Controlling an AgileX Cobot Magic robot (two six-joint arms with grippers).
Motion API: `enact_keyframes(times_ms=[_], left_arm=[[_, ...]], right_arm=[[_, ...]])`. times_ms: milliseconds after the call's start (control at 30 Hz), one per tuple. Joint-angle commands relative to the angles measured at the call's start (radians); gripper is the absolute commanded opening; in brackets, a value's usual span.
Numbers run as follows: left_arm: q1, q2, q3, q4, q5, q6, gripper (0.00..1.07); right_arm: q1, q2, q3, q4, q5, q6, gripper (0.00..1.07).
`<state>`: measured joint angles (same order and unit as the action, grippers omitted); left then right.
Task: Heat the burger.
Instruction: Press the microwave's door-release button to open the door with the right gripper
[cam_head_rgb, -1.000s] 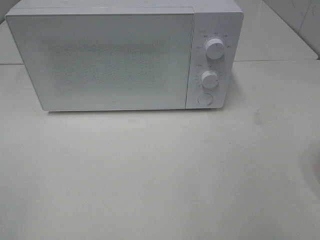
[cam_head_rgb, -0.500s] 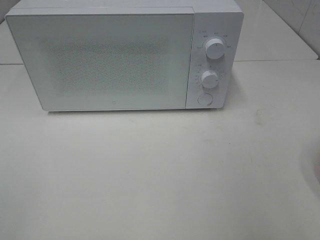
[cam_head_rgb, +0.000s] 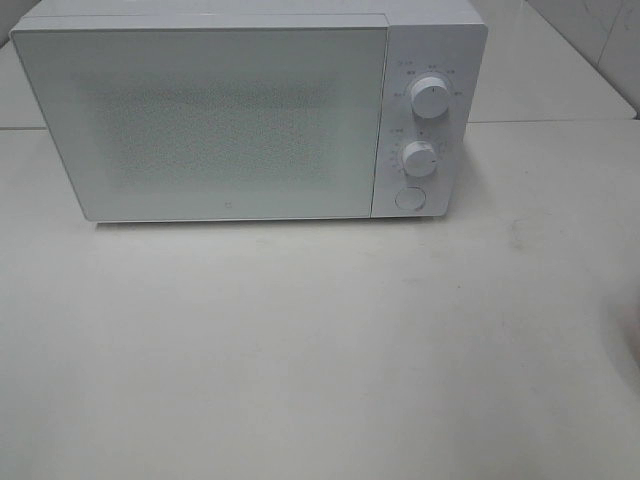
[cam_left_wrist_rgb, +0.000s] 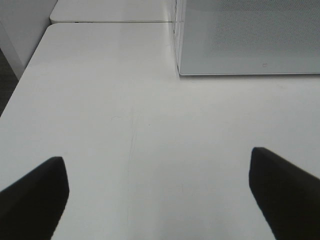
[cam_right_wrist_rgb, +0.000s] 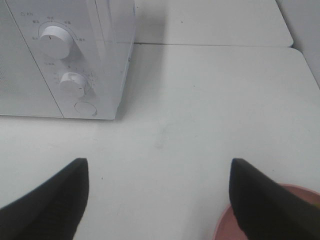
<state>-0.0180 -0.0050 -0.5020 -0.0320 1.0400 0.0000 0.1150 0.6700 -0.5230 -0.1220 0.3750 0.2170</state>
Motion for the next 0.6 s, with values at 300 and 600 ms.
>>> enact_keyframes(times_ms=[300, 600], left_arm=[[0.005, -0.020, 0.003, -0.004, -0.003, 0.000, 0.90], [0.005, -0.020, 0.003, -0.004, -0.003, 0.000, 0.90]], right_arm=[[-0.003, 0.162, -0.008, 0.002, -0.204, 0.003, 0.75], [-0.003, 0.298, 0.009, 0.002, -0.402, 0.003, 0.75]])
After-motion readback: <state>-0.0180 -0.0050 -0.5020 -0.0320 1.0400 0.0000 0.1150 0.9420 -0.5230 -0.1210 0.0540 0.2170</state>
